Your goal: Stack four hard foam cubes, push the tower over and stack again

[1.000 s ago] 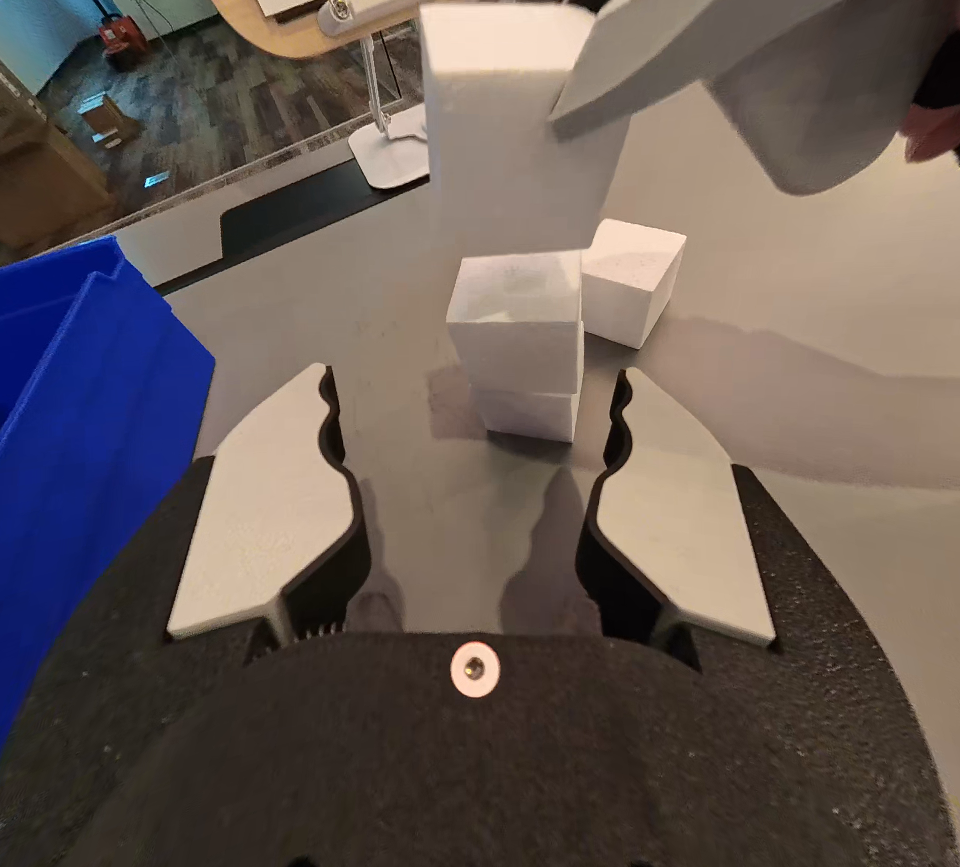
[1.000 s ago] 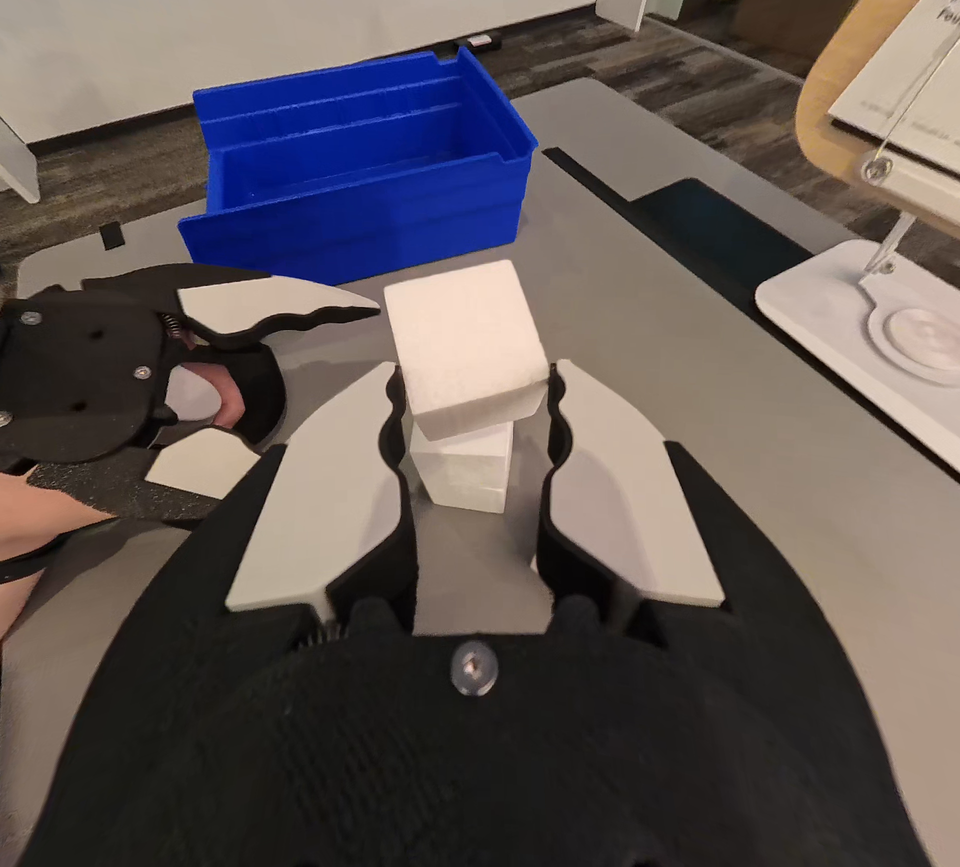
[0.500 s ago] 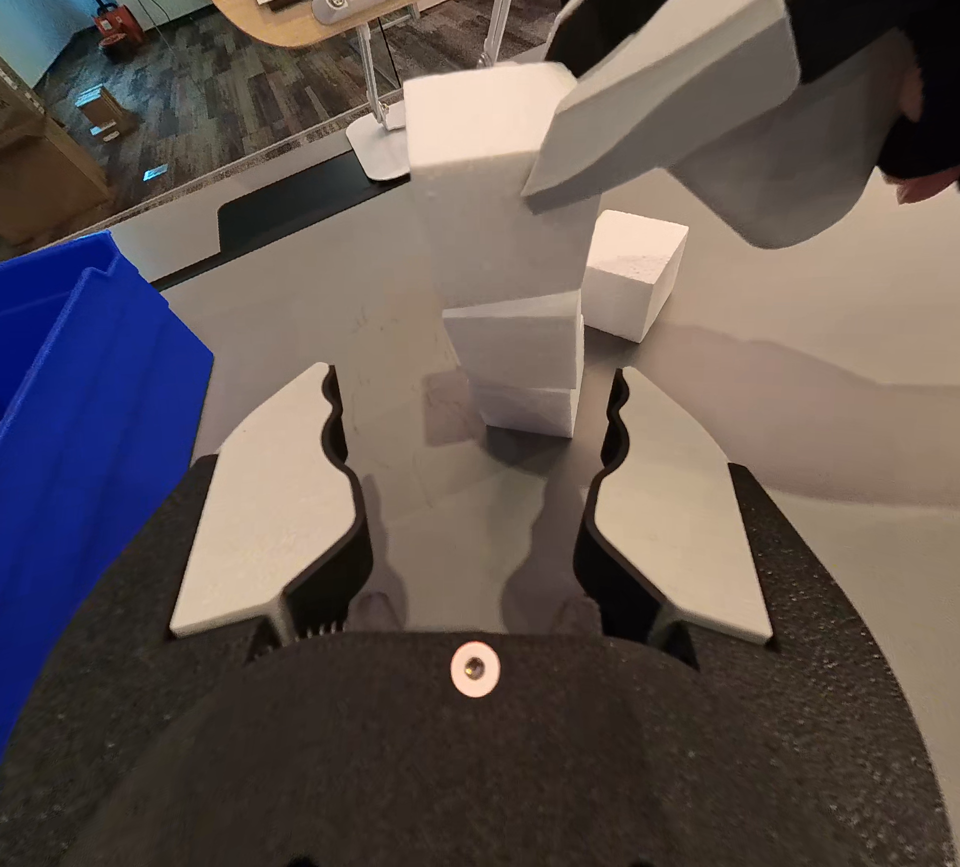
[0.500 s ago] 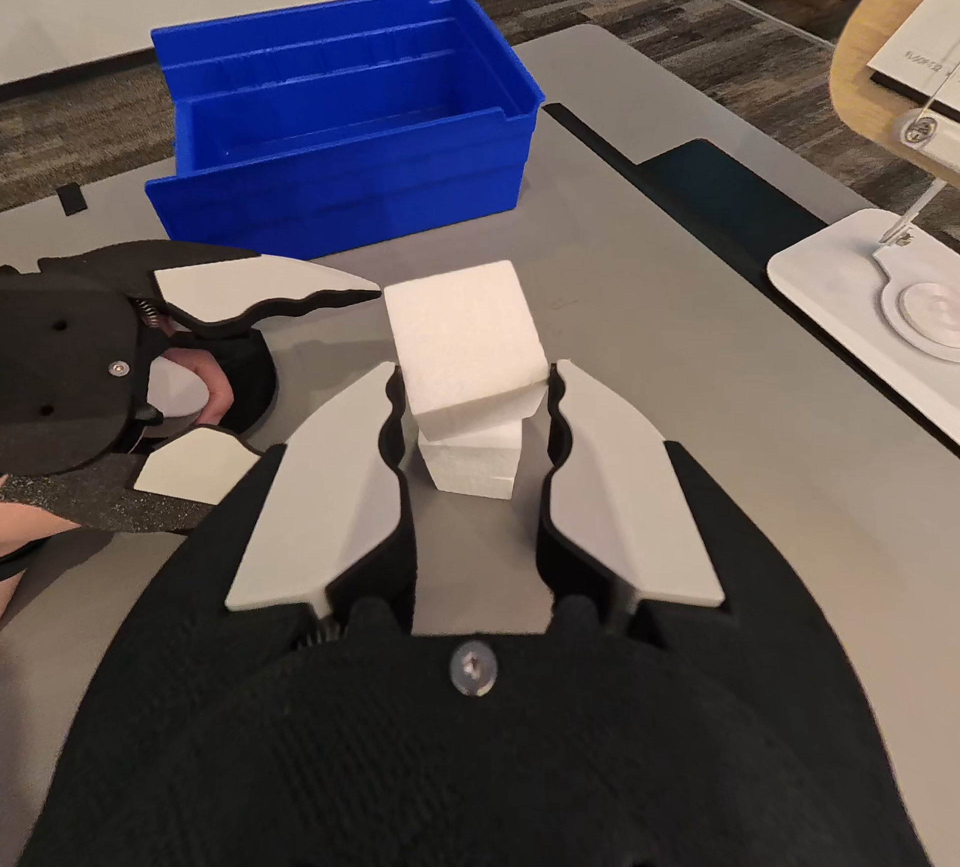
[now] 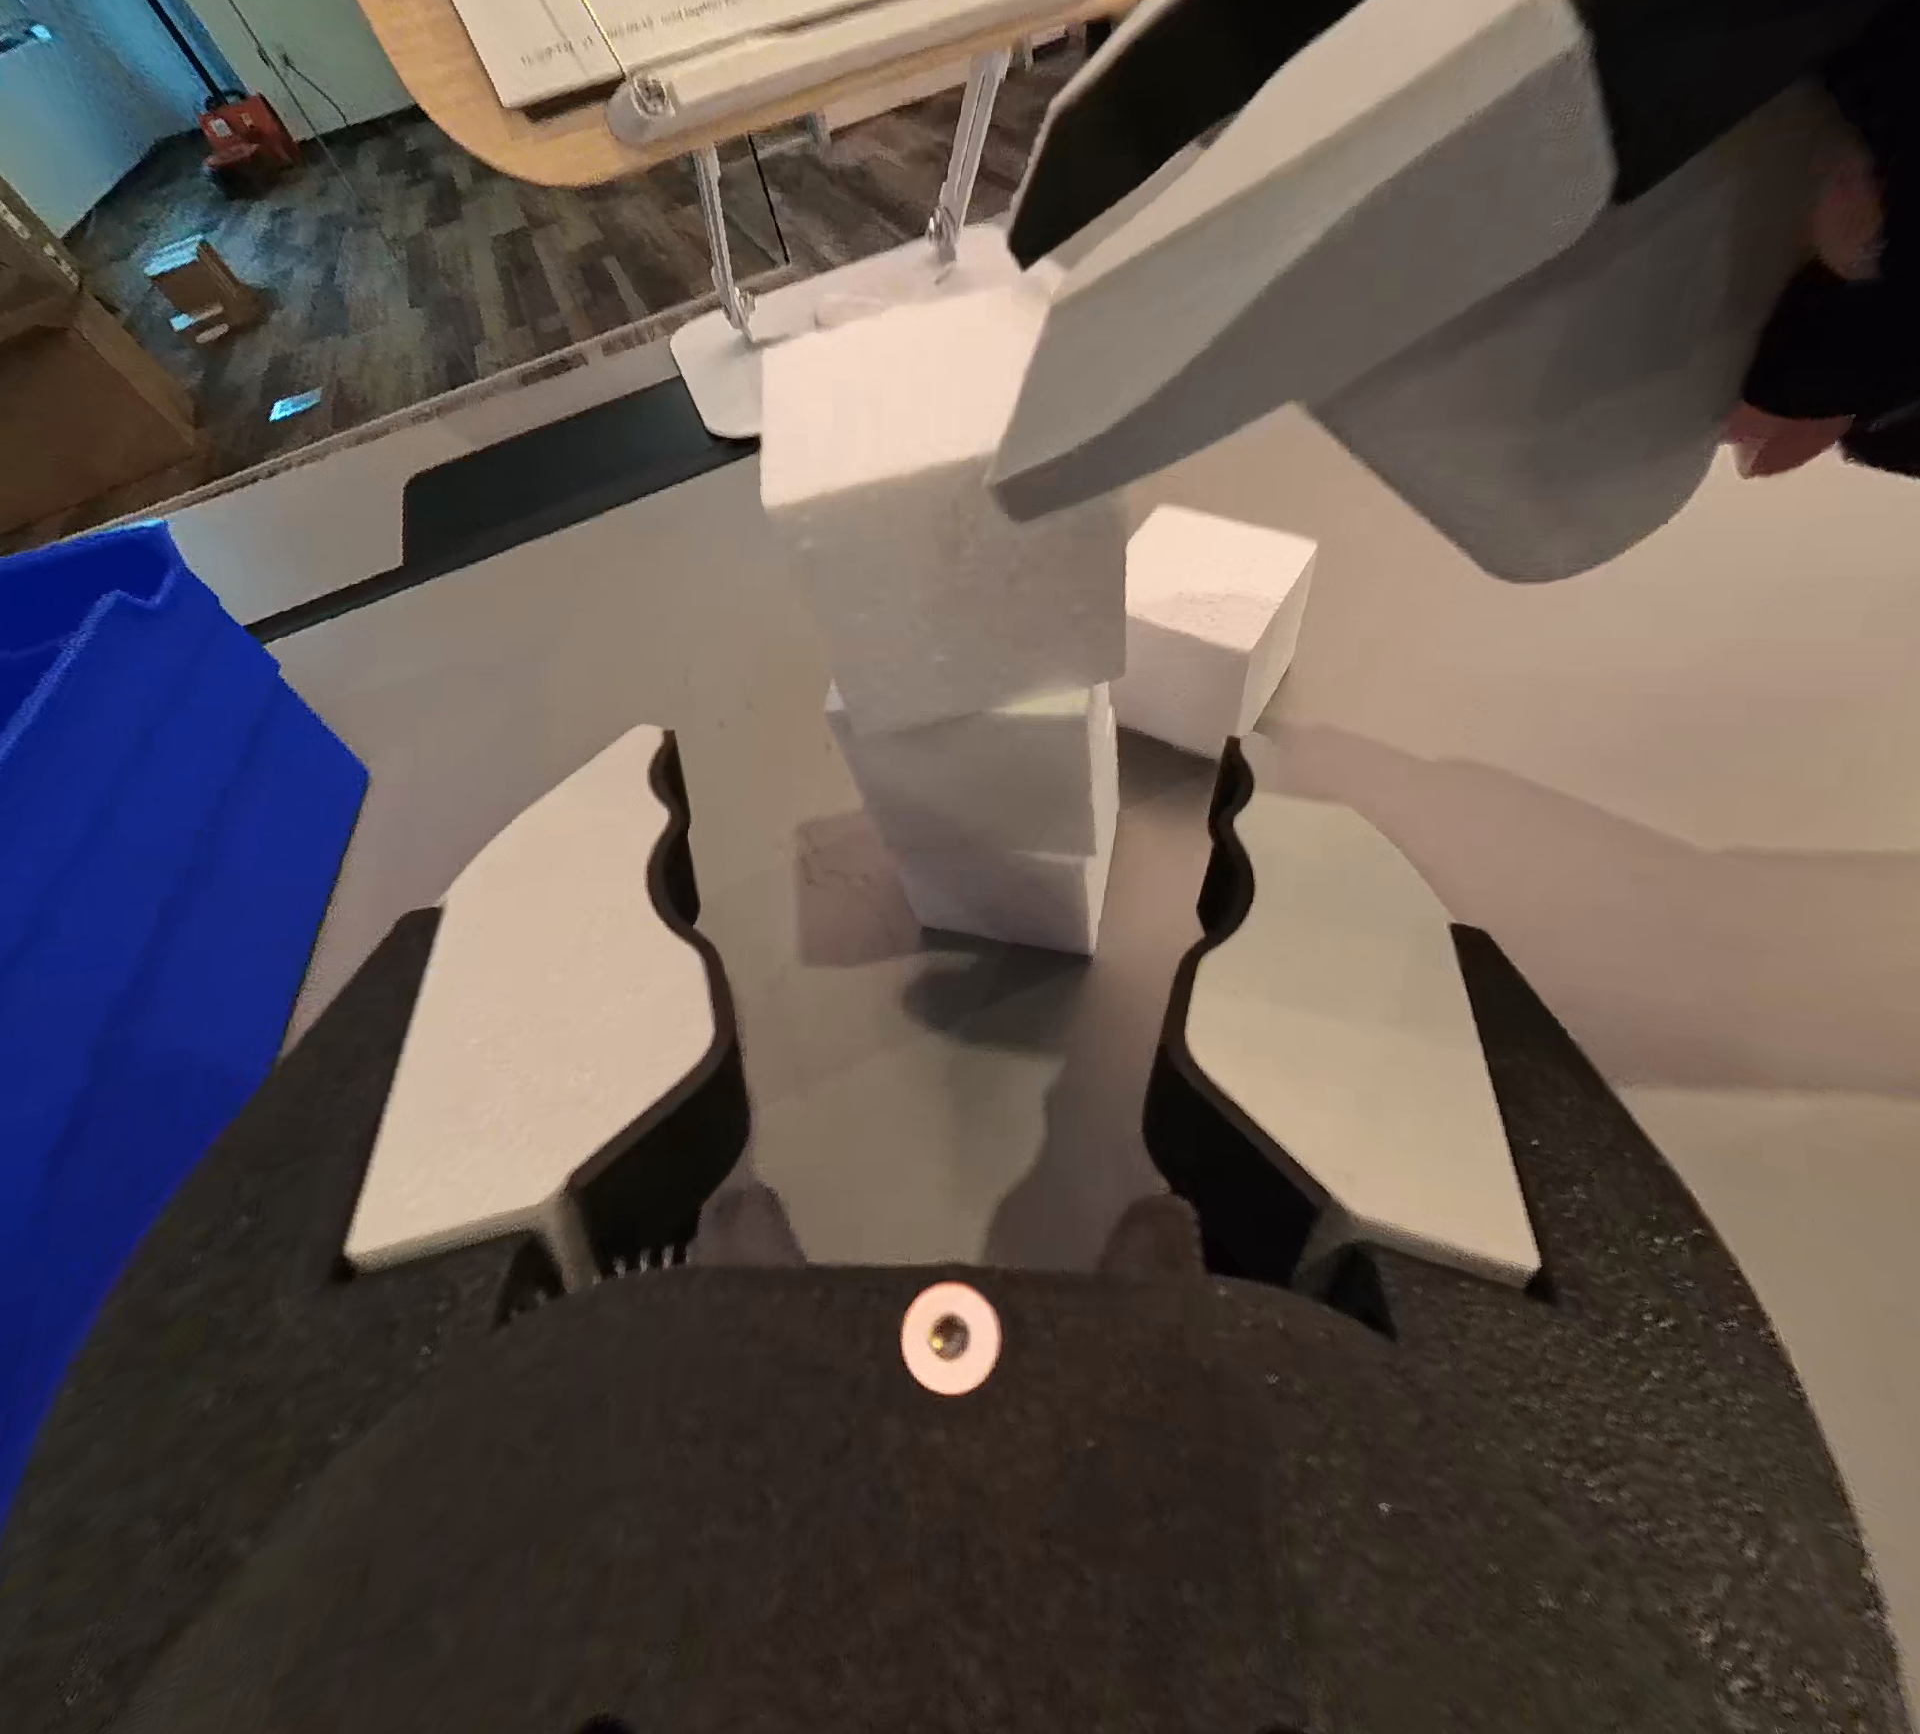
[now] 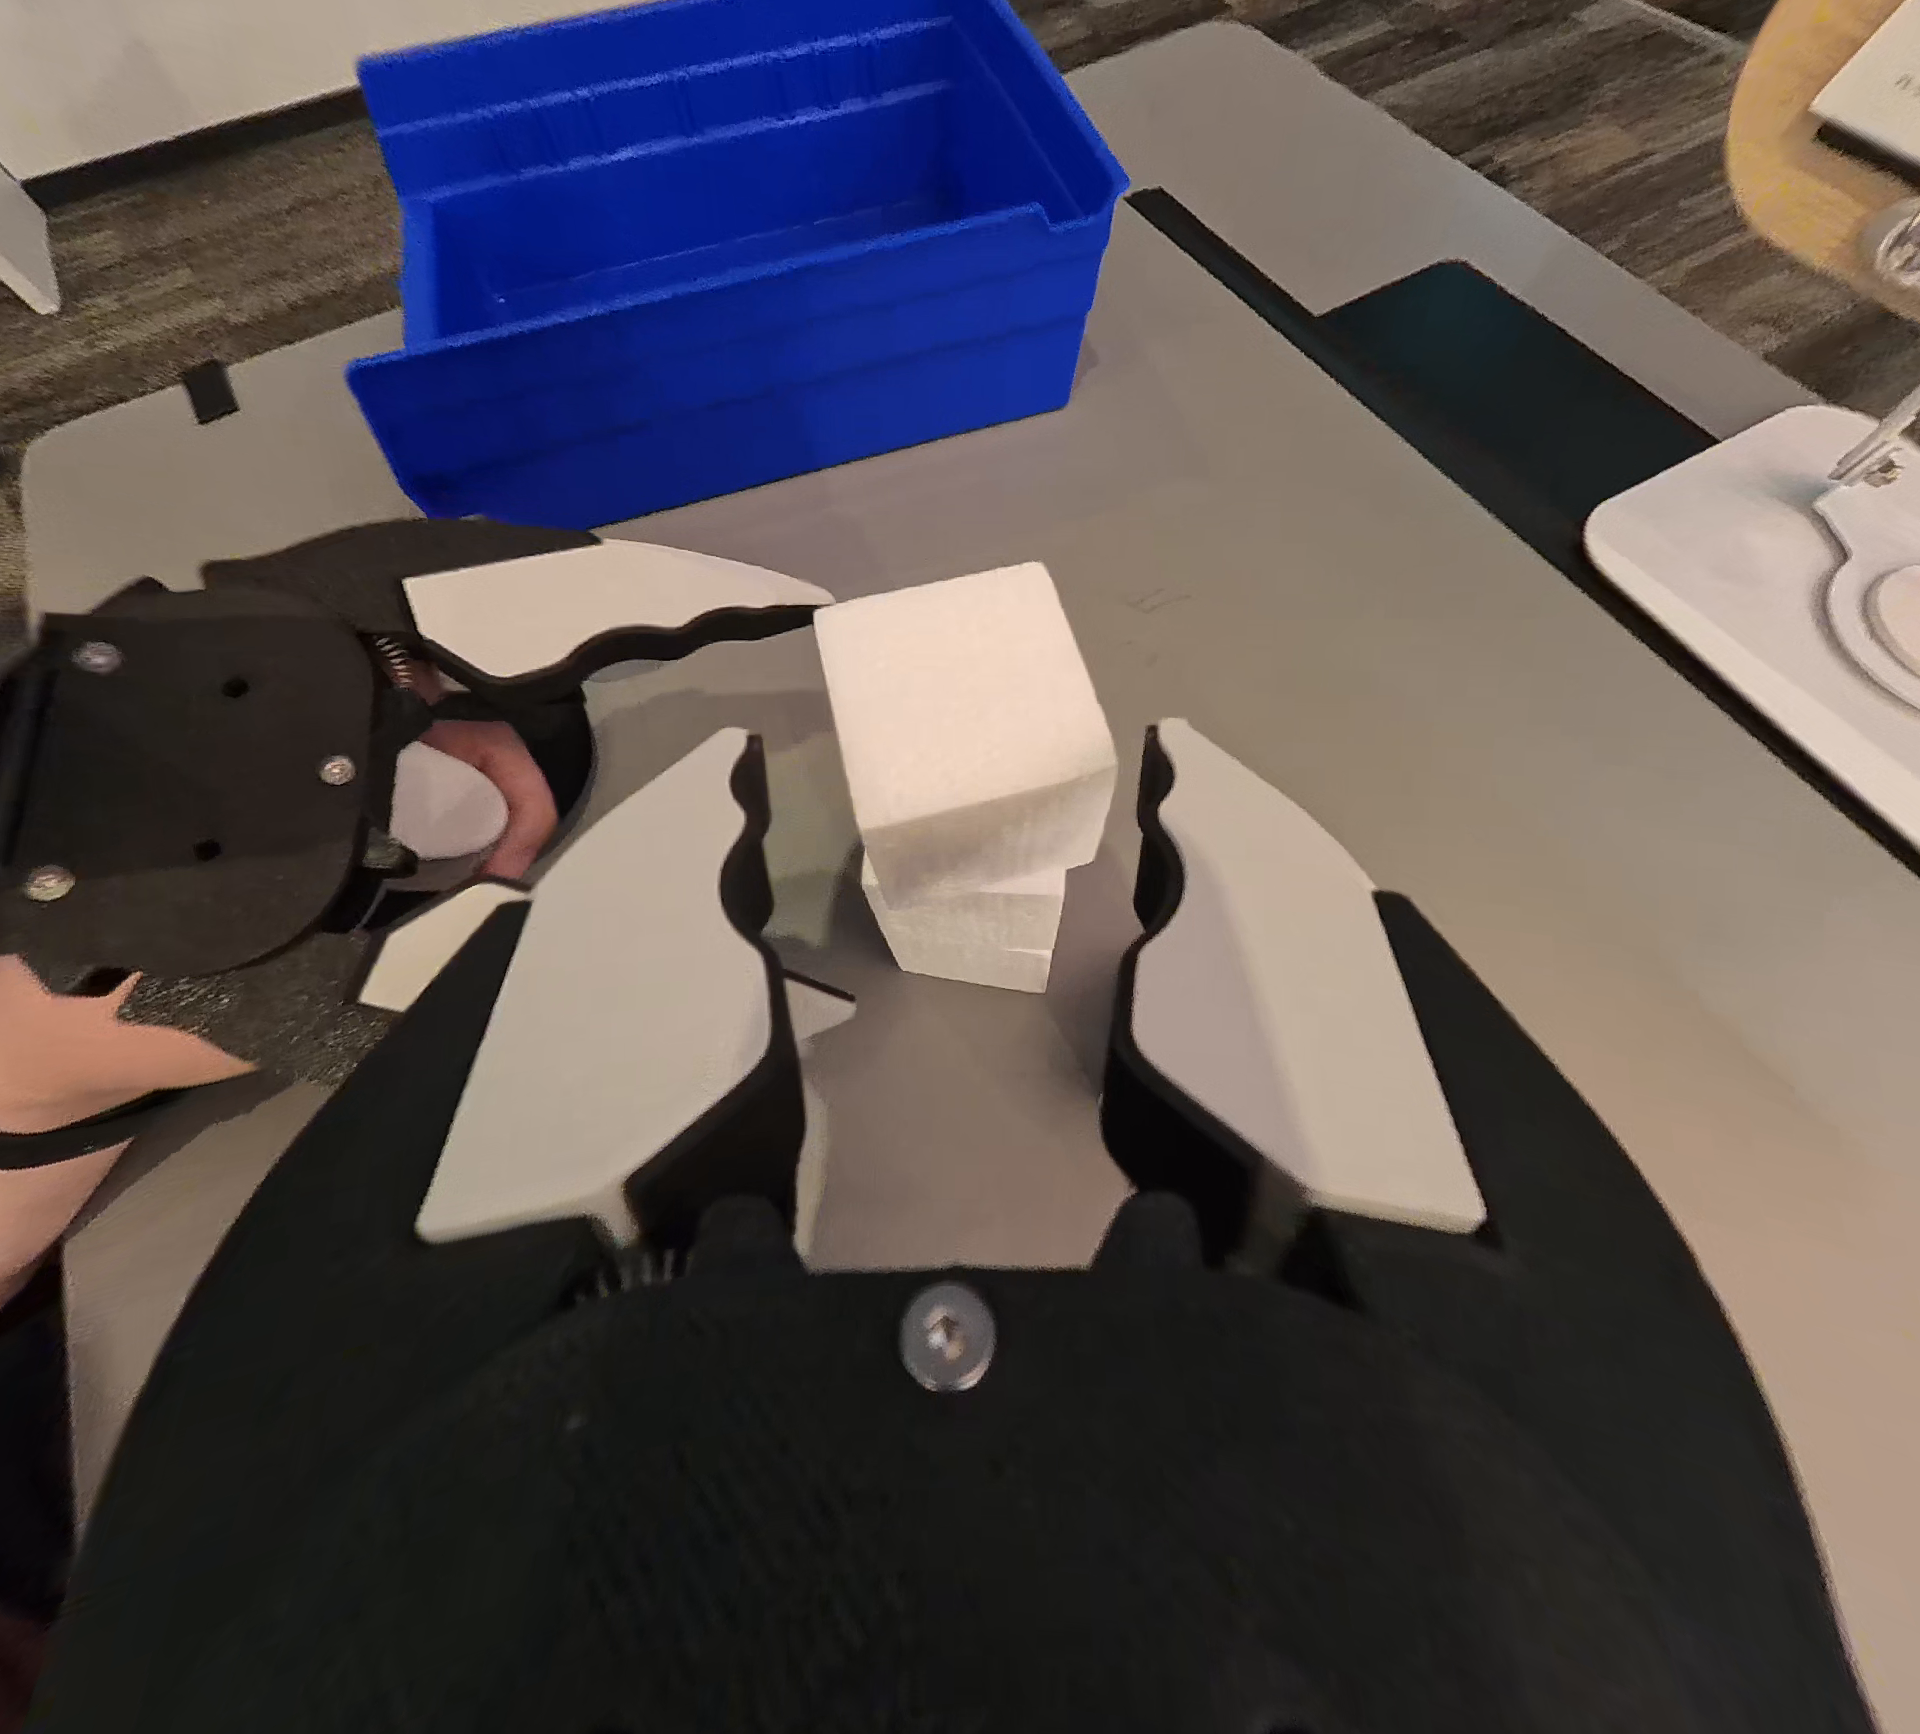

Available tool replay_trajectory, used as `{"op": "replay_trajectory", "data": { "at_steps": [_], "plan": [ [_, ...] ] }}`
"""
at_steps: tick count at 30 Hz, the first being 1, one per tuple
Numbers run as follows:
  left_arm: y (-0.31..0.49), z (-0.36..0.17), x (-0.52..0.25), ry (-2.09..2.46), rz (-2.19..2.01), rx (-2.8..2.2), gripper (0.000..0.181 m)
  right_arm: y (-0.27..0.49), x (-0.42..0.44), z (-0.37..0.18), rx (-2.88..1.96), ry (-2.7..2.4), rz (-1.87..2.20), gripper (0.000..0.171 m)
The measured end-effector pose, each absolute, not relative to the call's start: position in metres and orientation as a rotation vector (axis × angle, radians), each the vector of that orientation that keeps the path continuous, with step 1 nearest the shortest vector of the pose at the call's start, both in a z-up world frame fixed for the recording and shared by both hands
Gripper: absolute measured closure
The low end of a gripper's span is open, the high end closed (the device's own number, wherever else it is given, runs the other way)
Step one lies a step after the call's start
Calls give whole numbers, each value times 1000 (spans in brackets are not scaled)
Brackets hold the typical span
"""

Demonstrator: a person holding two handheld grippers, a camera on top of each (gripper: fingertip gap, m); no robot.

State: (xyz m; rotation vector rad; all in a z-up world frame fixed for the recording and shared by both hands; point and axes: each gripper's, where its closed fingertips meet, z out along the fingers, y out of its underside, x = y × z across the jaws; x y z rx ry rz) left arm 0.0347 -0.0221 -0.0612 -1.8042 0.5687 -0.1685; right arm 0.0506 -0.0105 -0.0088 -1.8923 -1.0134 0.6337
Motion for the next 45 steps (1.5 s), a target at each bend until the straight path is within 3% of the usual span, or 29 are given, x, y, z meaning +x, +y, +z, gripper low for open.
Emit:
{"op": "replay_trajectory", "data": {
  "at_steps": [7, 13, 16, 20, 26, 30, 45],
  "plan": [
    [-14, -30, 45, 406, -157, -1693, 90, 10, 105, 24, -1805, -1030, 503, 99],
    [-7, -31, 51, 376, -106, -1723, 97, 36, 152, -42, -2116, -1007, 434, 91],
    [-4, -29, 52, 388, -114, -1714, 108, 27, 137, -79, -2250, -1018, 460, 102],
    [-2, -26, 47, 392, -117, -1688, 120, 33, 129, -95, -2202, -1000, 244, 99],
    [-3, -25, 52, 420, -244, -1682, 122, 36, 133, -118, -2295, -959, 242, 91],
    [-8, -16, 51, 452, -302, -1644, 122, 30, 129, -121, -2339, -991, 387, 113],
    [-10, 6, 51, 504, -607, -1504, 123, 41, 150, -119, -2369, -1016, 399, 113]
  ]
}}
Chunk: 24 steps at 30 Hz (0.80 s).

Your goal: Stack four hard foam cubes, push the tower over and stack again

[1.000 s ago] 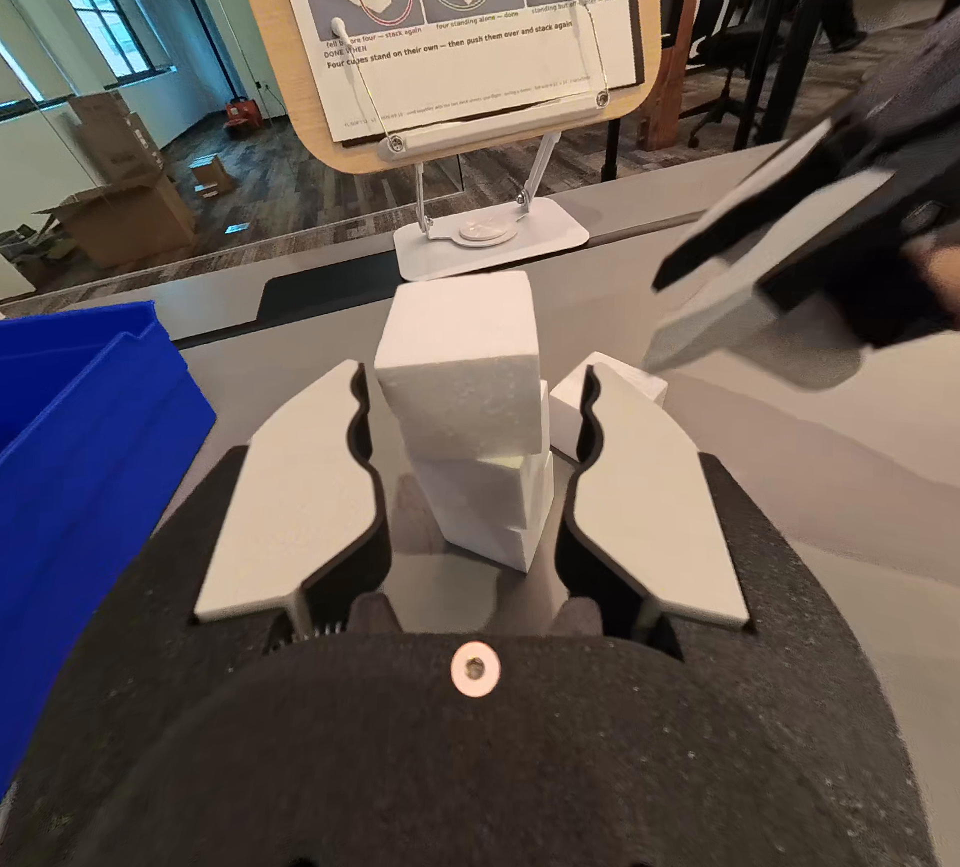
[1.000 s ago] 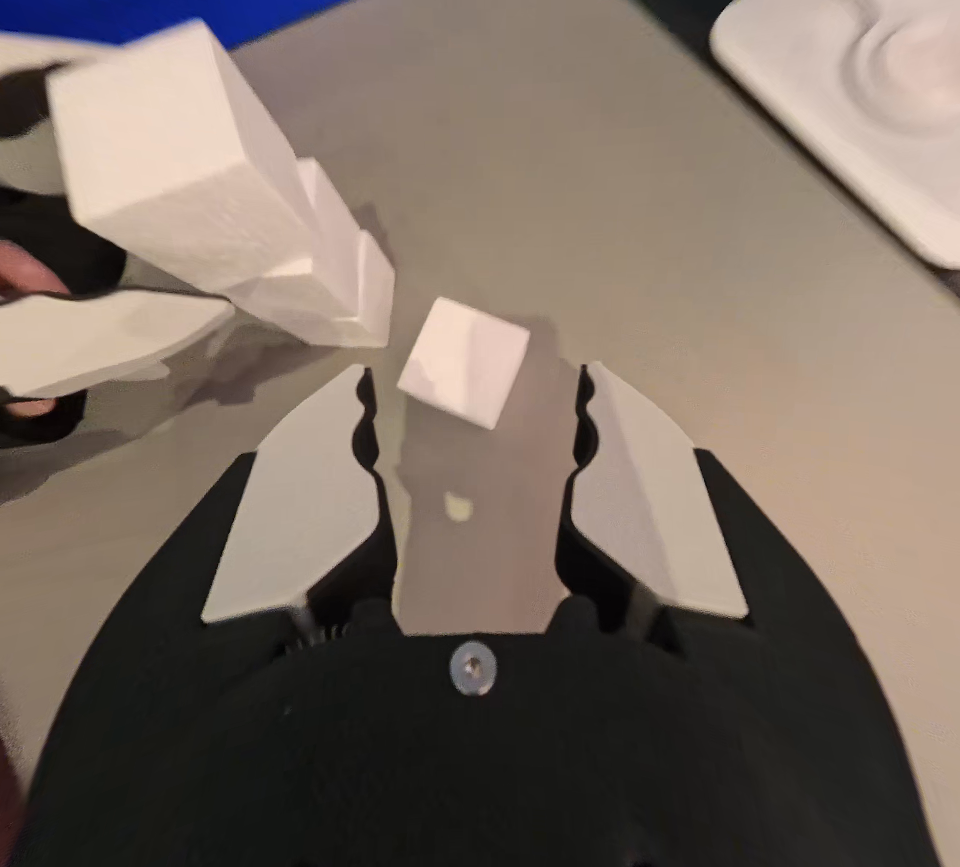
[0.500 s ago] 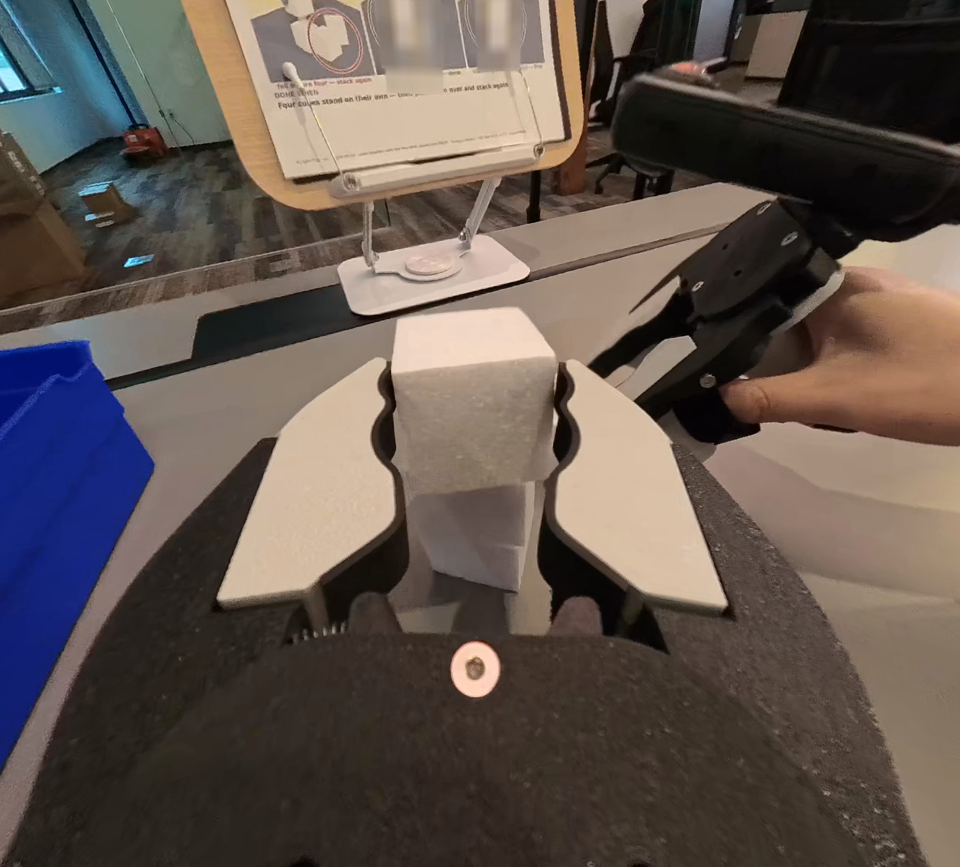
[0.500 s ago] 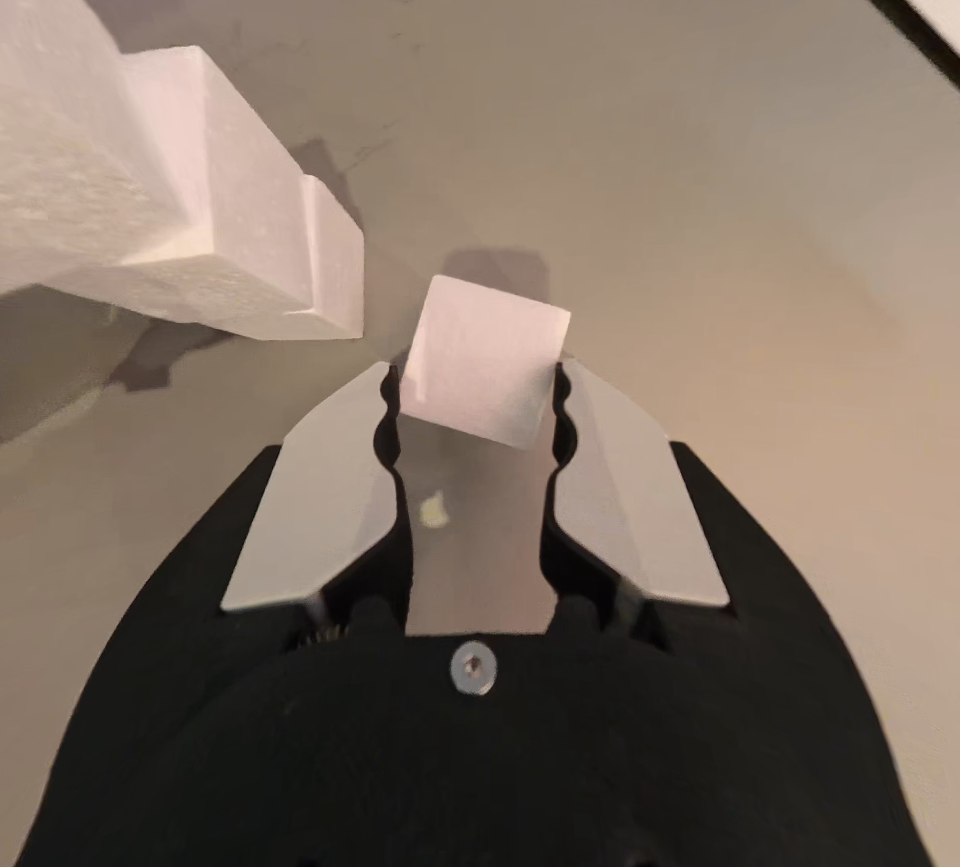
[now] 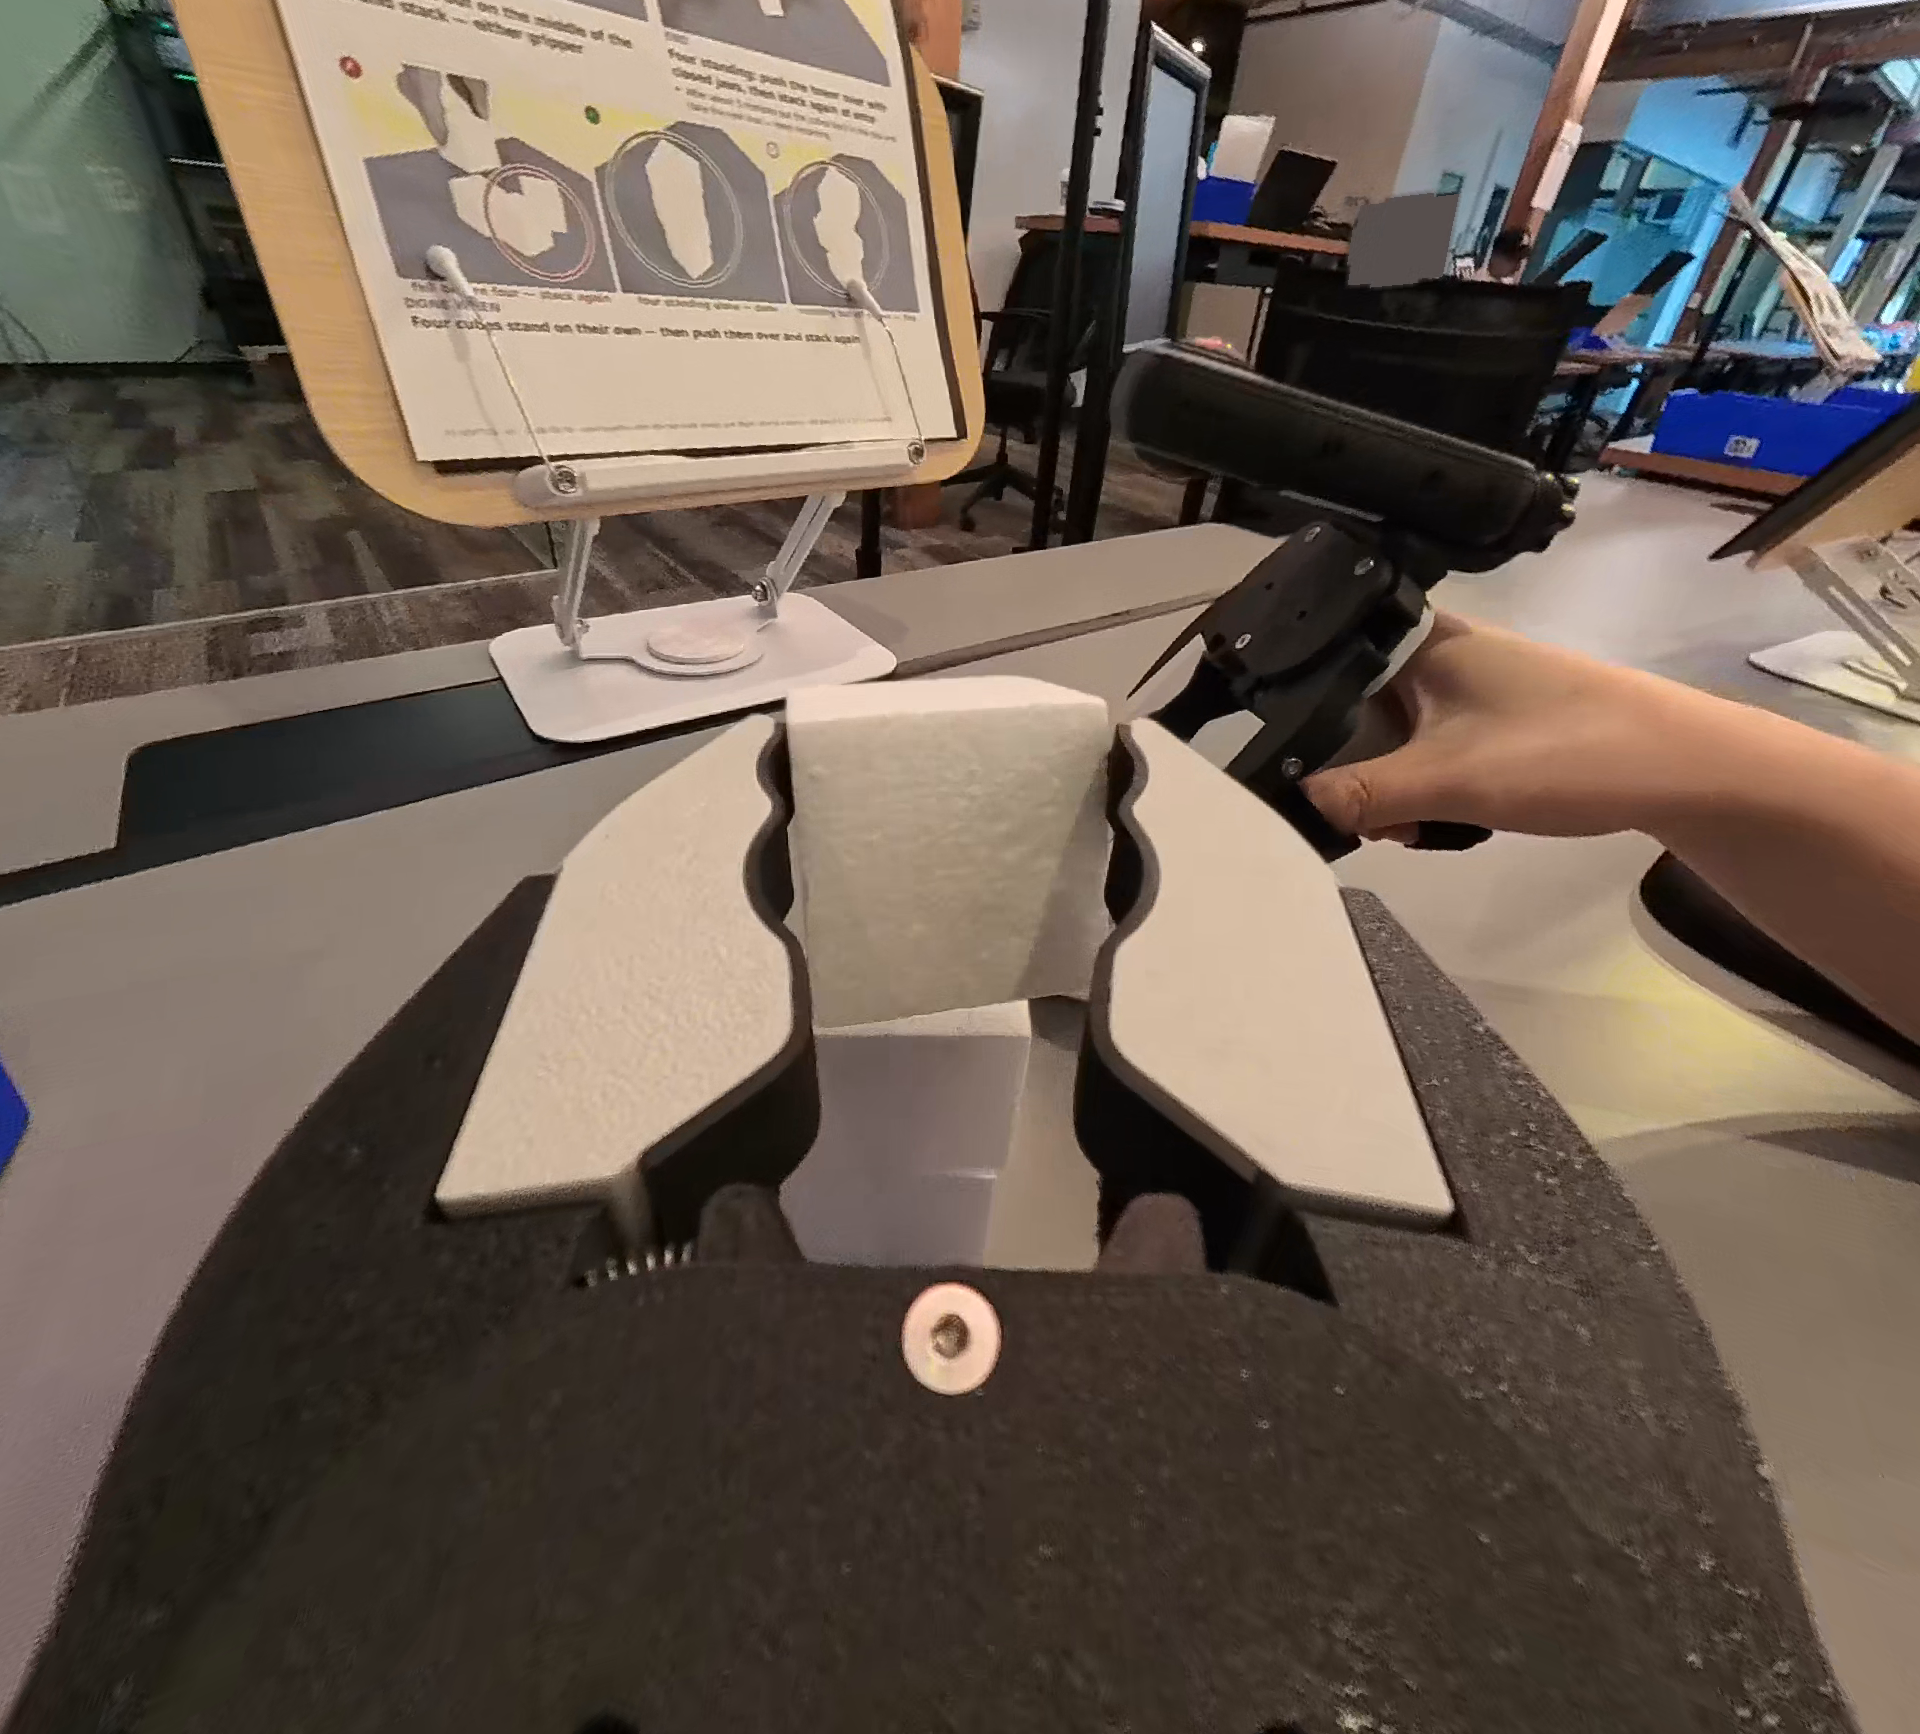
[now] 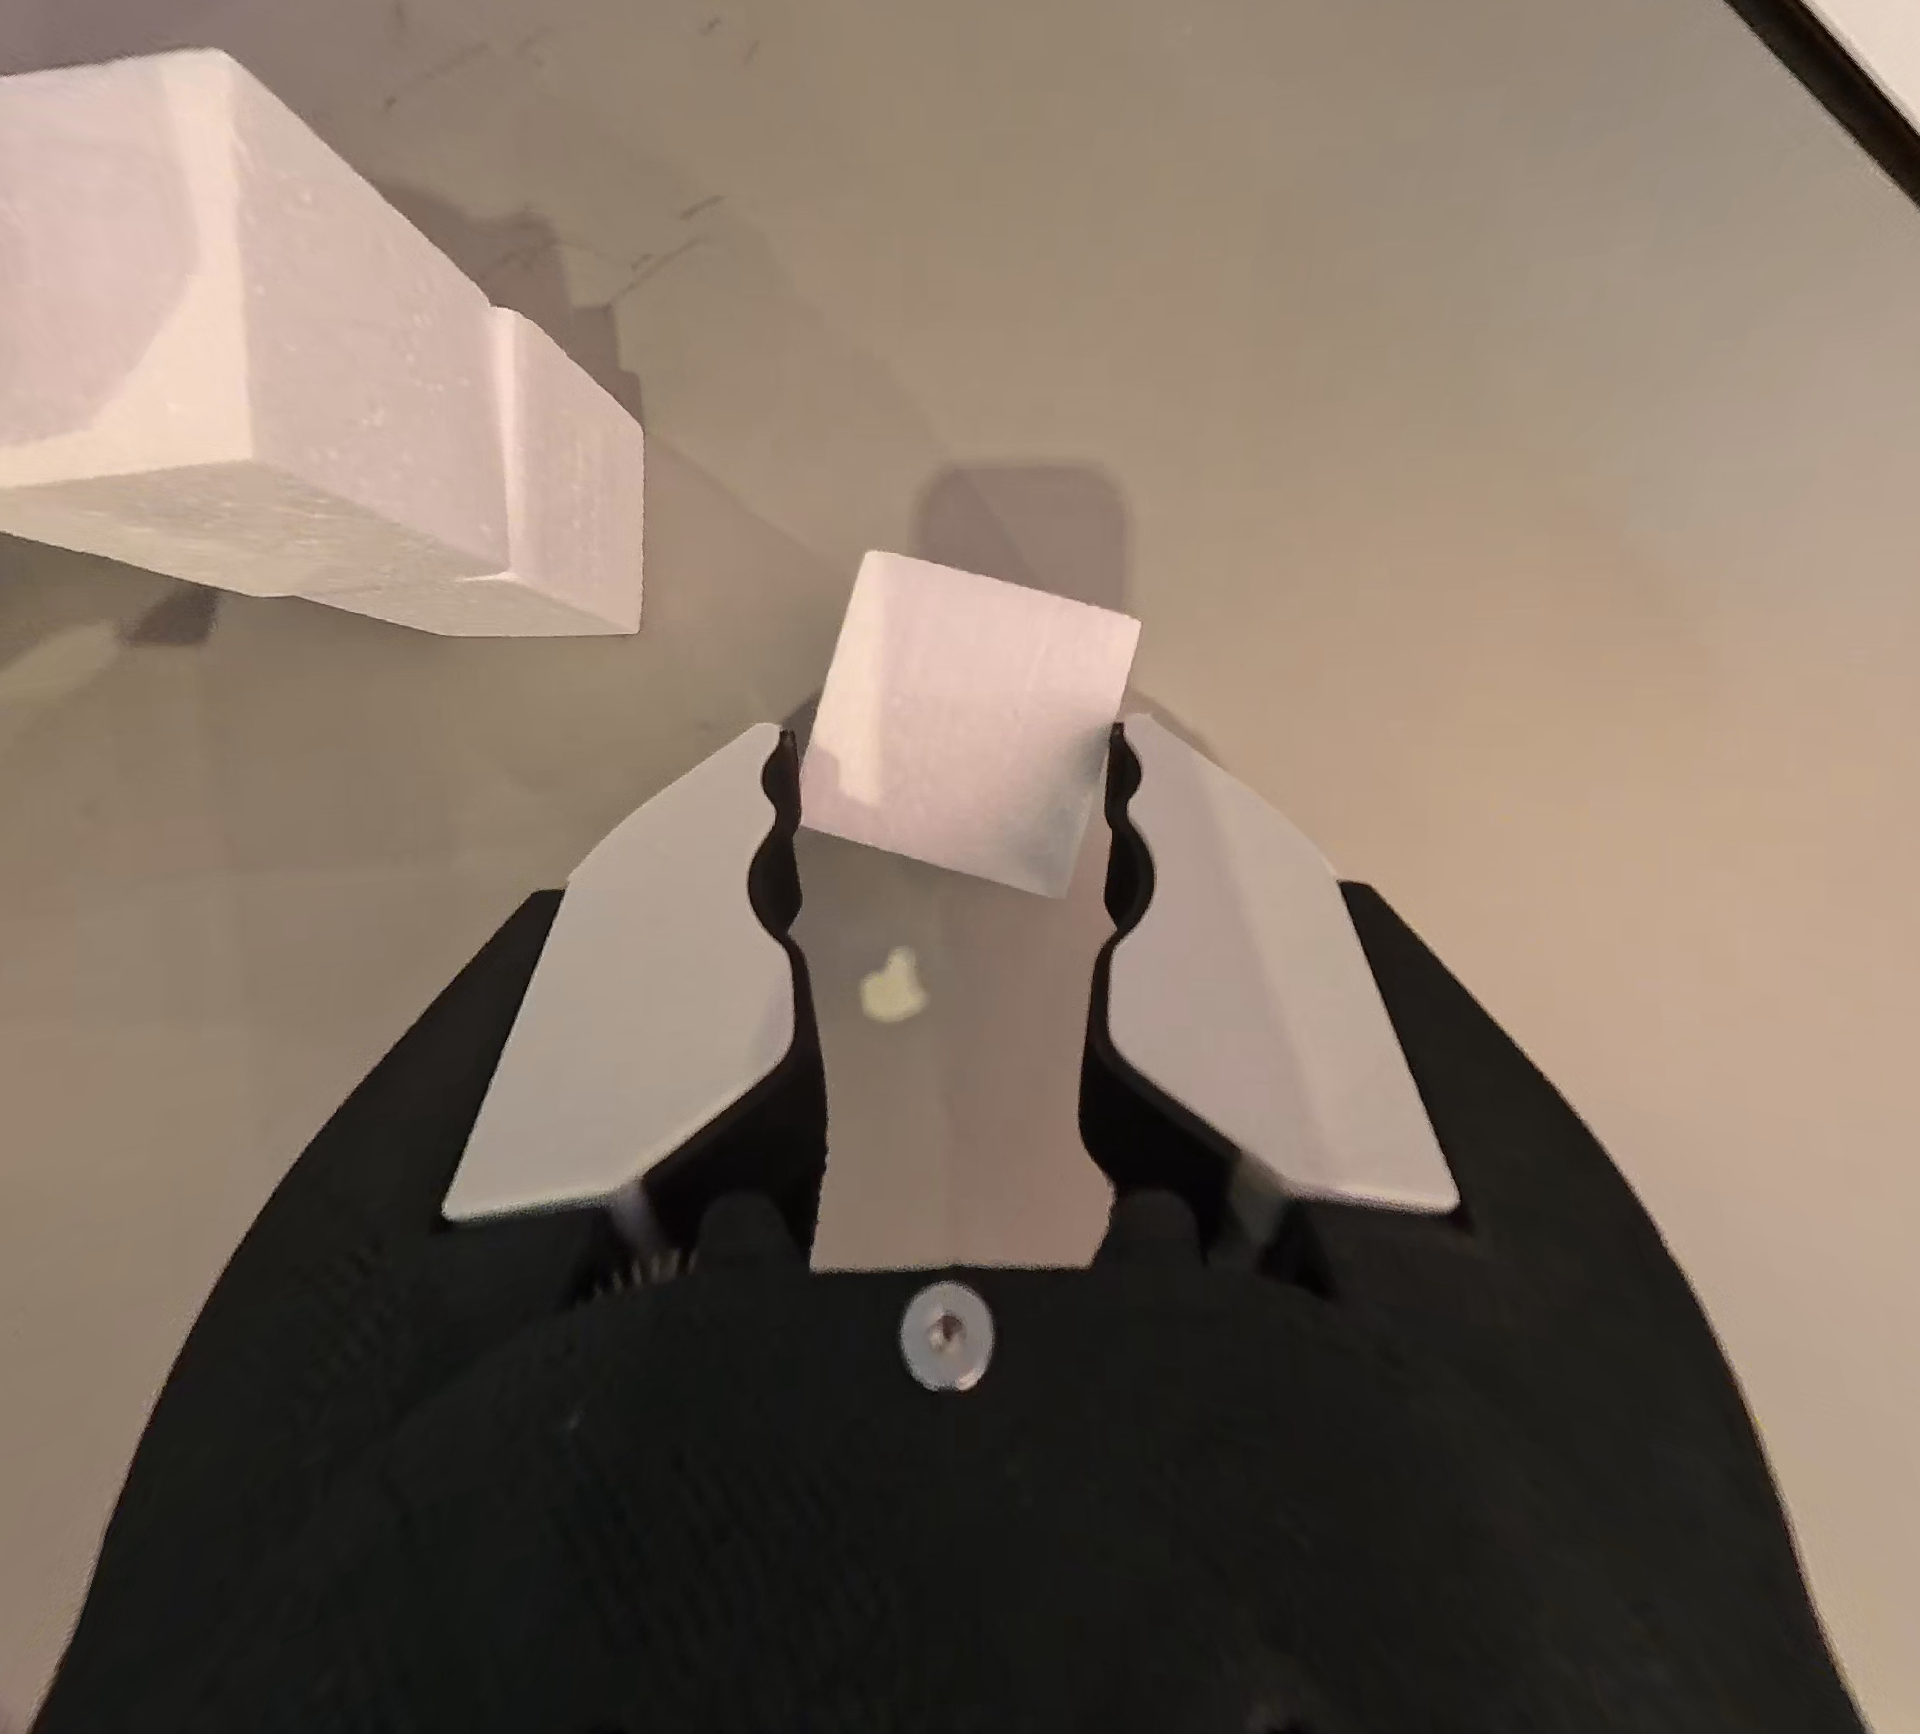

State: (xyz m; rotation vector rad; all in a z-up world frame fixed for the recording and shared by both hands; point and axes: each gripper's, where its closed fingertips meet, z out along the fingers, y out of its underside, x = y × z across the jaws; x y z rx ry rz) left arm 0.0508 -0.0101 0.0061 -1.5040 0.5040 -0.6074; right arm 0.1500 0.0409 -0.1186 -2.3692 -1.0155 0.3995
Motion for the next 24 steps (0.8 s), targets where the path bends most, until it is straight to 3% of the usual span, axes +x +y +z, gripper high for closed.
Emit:
{"op": "replay_trajectory", "data": {
  "at_steps": [24],
  "plan": [
    [5, -9, 65, 595, -519, -1480, 123, 38, 152, -122, -2372, -1077, 379, 113]
  ]
}}
